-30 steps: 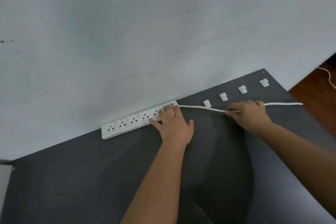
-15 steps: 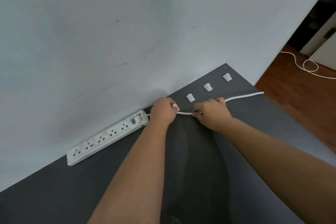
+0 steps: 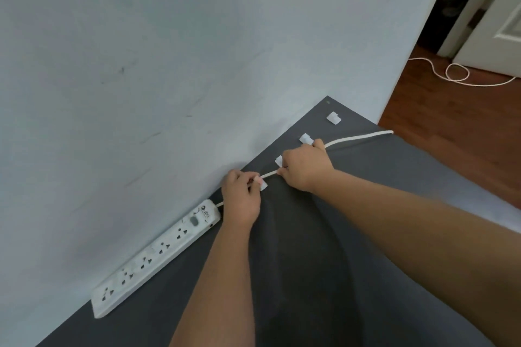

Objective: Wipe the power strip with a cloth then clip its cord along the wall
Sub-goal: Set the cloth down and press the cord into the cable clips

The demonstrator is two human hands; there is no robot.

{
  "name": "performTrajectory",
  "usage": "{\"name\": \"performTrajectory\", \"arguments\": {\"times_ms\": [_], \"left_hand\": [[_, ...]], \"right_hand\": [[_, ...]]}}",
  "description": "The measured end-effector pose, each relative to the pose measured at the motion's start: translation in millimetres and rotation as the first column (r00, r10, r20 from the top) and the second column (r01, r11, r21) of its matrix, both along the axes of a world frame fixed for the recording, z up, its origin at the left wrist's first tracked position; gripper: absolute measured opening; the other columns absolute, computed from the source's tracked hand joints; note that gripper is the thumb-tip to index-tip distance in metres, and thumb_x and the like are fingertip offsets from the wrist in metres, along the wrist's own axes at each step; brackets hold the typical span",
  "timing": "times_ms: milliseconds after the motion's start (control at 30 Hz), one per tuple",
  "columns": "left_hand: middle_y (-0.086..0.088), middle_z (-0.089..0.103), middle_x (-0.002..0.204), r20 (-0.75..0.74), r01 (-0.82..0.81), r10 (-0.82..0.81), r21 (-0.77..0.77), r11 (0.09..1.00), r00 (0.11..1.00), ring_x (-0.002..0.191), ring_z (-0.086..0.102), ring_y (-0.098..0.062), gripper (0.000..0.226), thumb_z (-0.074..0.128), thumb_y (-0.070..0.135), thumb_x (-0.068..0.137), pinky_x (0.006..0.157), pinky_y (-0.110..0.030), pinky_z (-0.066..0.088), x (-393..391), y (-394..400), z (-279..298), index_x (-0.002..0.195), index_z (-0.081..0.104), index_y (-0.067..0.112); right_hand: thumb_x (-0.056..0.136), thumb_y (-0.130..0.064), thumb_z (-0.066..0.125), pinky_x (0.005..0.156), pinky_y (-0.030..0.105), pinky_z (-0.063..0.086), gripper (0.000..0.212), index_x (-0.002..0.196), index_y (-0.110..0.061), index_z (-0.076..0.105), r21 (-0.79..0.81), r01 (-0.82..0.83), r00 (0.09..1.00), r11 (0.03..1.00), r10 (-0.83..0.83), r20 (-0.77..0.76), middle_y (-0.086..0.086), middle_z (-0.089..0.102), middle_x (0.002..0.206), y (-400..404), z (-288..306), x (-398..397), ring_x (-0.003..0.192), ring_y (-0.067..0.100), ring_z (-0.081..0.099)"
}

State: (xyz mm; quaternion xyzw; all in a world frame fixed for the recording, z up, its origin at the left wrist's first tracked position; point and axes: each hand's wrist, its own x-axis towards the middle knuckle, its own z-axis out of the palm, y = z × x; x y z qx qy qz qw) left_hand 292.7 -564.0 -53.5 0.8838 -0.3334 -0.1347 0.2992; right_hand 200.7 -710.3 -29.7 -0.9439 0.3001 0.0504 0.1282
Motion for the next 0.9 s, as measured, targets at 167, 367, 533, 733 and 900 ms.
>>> {"name": "performTrajectory", "arguments": {"times_ms": [167, 367, 533, 733, 900], "left_hand": [[0.004, 0.044, 0.095, 0.058, 0.002, 0.001, -0.039, 0.999, 0.998, 0.099, 0.05, -0.027, 0.013, 0.057, 0.018, 0.092, 0.092, -0.033, 0.038, -3, 3, -7, 0.095, 0.069, 0.016], [-0.002, 0.053, 0.121, -0.021, -0.005, 0.007, 0.069, 0.998, 1.0, 0.117, 0.042, -0.025, 0.041, 0.055, 0.02, 0.086, 0.104, -0.032, 0.029, -12, -17, 5, 0.127, 0.056, 0.02], [-0.005, 0.062, 0.111, 0.003, 0.077, -0.078, 0.104, 0.992, 0.997, 0.104, 0.057, -0.023, 0.033, 0.056, 0.037, 0.091, 0.095, -0.034, 0.045, -3, -57, 6, 0.118, 0.066, 0.021], [-0.006, 0.063, 0.105, 0.096, 0.148, -0.159, 0.113, 0.982, 0.983, 0.097, 0.059, -0.027, 0.017, 0.053, 0.02, 0.093, 0.089, -0.038, 0.045, 1, -67, 2, 0.099, 0.068, 0.015], [-0.011, 0.061, 0.103, 0.199, 0.067, -0.08, 0.072, 0.995, 0.977, 0.093, 0.056, -0.032, 0.025, 0.043, 0.016, 0.097, 0.084, -0.039, 0.042, -14, -69, -5, 0.101, 0.067, 0.008]], "right_hand": [[0.082, -0.055, 0.056, 0.088, 0.037, 0.028, 0.036, 0.085, -0.02, 0.048, 0.044, -0.045, 0.996, 0.998, 0.041, 0.085, -0.003, 0.06, 0.071, -18, 3, -13, 0.079, 0.021, 0.051], [0.086, -0.037, 0.06, 0.09, 0.037, 0.025, 0.008, 0.09, -0.031, 0.062, 0.158, -0.174, 0.974, 0.972, 0.146, 0.176, -0.016, 0.055, 0.078, -52, 11, -33, 0.095, 0.014, 0.052], [0.086, -0.037, 0.06, 0.088, 0.038, 0.029, 0.009, 0.088, -0.03, 0.064, 0.101, -0.149, 0.968, 0.984, 0.124, 0.219, -0.013, 0.065, 0.088, -53, 0, -27, 0.093, 0.016, 0.058], [0.087, -0.034, 0.057, 0.081, 0.037, 0.028, 0.01, 0.089, -0.028, 0.065, 0.078, -0.1, 0.965, 0.992, 0.078, 0.25, -0.007, 0.069, 0.093, -52, -9, -25, 0.093, 0.018, 0.06], [0.089, -0.035, 0.055, 0.083, 0.036, 0.027, 0.014, 0.092, -0.027, 0.066, 0.05, -0.048, 0.976, 0.998, 0.036, 0.216, -0.005, 0.068, 0.095, -52, -13, -15, 0.094, 0.019, 0.06]]}}
